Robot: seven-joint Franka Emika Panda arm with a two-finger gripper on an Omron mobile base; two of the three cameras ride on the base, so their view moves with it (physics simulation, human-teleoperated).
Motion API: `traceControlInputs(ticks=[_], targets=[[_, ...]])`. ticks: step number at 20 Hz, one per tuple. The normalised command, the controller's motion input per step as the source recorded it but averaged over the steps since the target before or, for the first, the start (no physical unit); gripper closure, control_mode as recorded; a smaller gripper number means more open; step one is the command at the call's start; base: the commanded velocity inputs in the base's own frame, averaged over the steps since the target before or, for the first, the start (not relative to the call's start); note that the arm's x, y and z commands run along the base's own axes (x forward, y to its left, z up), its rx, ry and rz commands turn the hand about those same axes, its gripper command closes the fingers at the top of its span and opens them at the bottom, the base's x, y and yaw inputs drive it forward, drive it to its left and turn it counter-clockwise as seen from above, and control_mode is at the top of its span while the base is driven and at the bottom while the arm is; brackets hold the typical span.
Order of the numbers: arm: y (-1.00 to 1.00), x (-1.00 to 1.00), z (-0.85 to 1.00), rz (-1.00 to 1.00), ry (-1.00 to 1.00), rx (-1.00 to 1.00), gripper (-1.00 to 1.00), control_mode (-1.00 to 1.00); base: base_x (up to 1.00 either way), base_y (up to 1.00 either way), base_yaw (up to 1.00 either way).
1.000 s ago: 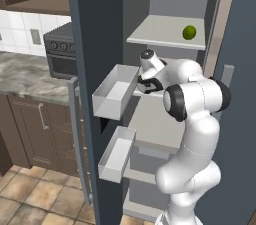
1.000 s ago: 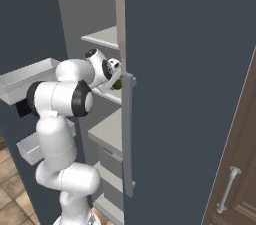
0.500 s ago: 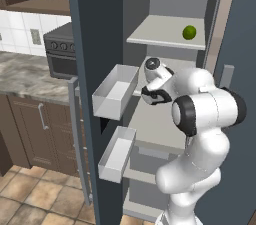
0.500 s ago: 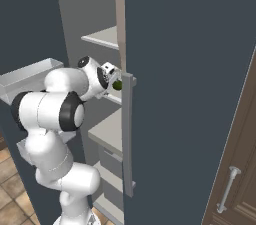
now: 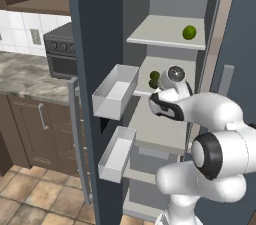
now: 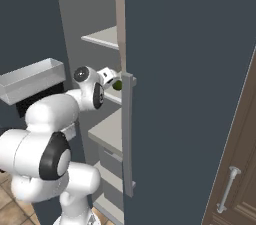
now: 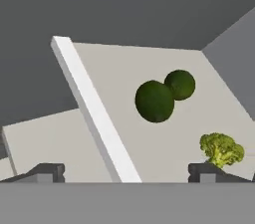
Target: Take the limes from the highest rack and move them to the second highest rack where the broccoli and lime are located, to maximize freezer space. Close the freezer door after rearranging.
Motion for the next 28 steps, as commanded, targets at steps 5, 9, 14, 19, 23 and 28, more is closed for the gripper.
traceControlInputs(ticks=[5, 9, 14, 19, 23, 28], targets=[[0.11, -0.5, 0.93, -0.34, -0.14, 0.17, -1.0, -1.0, 0.0, 0.0, 0.0], [0.02, -0.52, 0.86, -0.4, -0.05, 0.18, -1.0, -1.0, 0.0, 0.0, 0.0], [0.0, -0.5, 0.76, -0.49, -0.02, 0.21, -1.0, -1.0, 0.0, 0.0, 0.0], [-0.02, -0.21, 0.73, -0.48, 0.0, 0.18, -1.0, -1.0, 0.0, 0.0, 0.0], [0.0, -0.01, 0.69, -0.25, 0.0, 0.08, -1.0, -1.0, 0.0, 0.0, 0.0], [-0.14, 0.0, 0.52, -0.07, 0.0, 0.0, -1.0, -1.0, 0.0, 0.0, 0.0]])
